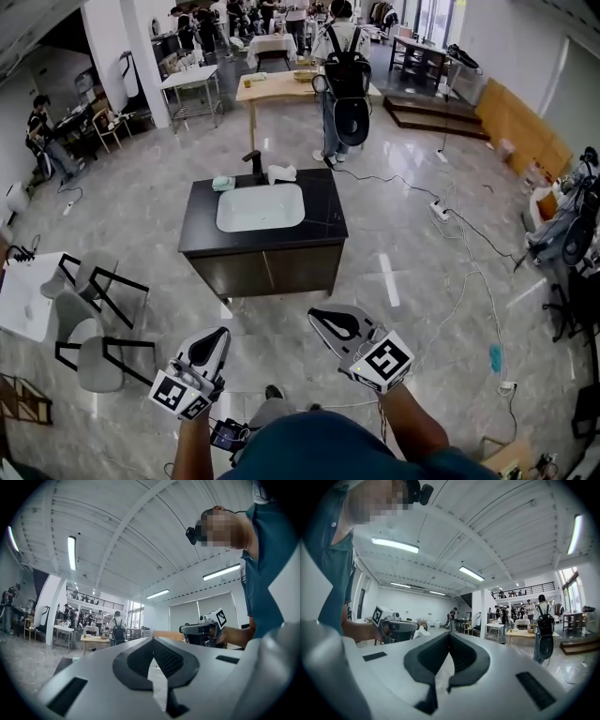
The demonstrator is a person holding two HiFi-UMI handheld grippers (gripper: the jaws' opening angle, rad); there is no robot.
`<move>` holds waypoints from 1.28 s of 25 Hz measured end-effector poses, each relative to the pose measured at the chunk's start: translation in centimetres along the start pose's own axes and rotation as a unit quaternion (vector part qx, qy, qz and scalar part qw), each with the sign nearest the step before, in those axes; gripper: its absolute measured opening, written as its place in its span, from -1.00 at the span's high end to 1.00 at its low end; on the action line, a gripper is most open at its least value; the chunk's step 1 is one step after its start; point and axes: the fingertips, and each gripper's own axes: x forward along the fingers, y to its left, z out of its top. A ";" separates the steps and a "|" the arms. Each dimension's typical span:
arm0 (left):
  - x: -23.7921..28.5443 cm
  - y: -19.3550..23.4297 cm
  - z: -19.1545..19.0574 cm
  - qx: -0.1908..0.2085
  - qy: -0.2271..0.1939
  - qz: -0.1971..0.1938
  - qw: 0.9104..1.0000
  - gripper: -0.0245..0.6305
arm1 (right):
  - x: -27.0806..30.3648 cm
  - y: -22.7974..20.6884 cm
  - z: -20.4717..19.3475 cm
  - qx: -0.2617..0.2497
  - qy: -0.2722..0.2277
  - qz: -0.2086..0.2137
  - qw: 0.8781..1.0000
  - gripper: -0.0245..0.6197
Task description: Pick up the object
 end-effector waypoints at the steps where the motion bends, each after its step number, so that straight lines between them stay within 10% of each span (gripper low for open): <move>1: 0.6 0.8 -0.2 -0.002 0.001 -0.004 1.000 0.91 | 0.6 -0.6 -0.1 0.001 0.002 -0.003 1.000 0.88; 20: 11.4 16.3 -0.7 -0.022 0.002 -0.097 0.995 0.91 | 14.3 -11.1 -1.4 0.006 0.019 -0.083 0.996 0.88; 32: 22.7 20.4 -3.2 -0.031 0.024 -0.084 0.996 0.91 | 17.0 -22.9 -3.9 0.014 0.025 -0.061 0.998 0.88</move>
